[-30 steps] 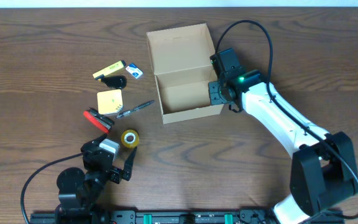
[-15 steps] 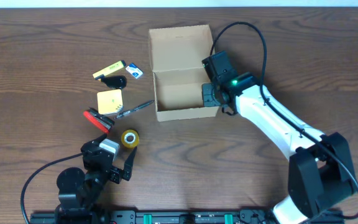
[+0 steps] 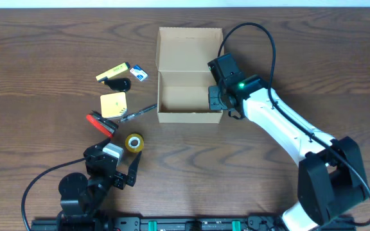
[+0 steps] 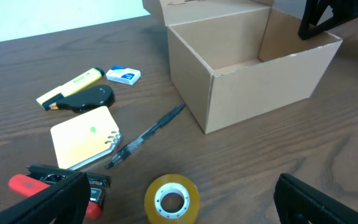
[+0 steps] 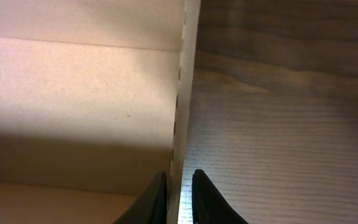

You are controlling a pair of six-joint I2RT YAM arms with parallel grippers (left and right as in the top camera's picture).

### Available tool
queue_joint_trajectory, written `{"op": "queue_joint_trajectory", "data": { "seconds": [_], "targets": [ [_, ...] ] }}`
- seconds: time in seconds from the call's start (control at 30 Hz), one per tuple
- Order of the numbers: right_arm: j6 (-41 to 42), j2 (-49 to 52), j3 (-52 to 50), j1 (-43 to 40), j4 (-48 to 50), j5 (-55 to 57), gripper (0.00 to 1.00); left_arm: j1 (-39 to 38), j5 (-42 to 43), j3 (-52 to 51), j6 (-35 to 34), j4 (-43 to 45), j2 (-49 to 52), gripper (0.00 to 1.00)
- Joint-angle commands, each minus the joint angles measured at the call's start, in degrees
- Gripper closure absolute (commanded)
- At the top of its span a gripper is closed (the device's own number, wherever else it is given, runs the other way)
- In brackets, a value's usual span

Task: Pack container
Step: 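Push the box into place with the right gripper and release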

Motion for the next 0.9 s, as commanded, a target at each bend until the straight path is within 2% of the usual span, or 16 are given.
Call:
{"op": "queue_joint_trajectory", "data": {
  "seconds": [0.0,0.3,0.4,0.63,0.7,0.8,0.87],
  "targets": [
    [-1.07,0.5,-0.2,0.37,-0.35,2.89,0.84,0.31,0.9,-1.07,0.2,-0.17,-0.33,0.05],
    [-1.66,0.5,-0.2,0.33,-0.5,3.1,0.83,0.31,0.9,-1.07,0.2,-0.17,-0.33,0.05],
    [-1.62,0.48,-0.17,0.33,-0.48,3.02,0.69,0.31,0.9,-1.07,0.2,-0.17,-0.33,0.05],
    [-1.64,-0.2,2.93,0.31,-2.08,0.28,0.47,0.31,0.9,-1.07,0.2,-0.17,-0.33,0.05],
    [-1.66,-0.76,4.74,0.31,-3.39,0.26,0.34,0.31,0.9,-1.07,0.2,-0.17,-0.33,0.05],
    [-1.66,-2.21,7.74,0.26,-5.16,0.28,0.26,0.31,0.9,-1.07,0.2,-0.17,-0.33,0.05],
    [-1.68,-3.52,9.51,0.15,-6.29,0.33,0.15,0.31,0.9,-1.07,0.2,-0.17,-0.33,0.05]
  ]
}}
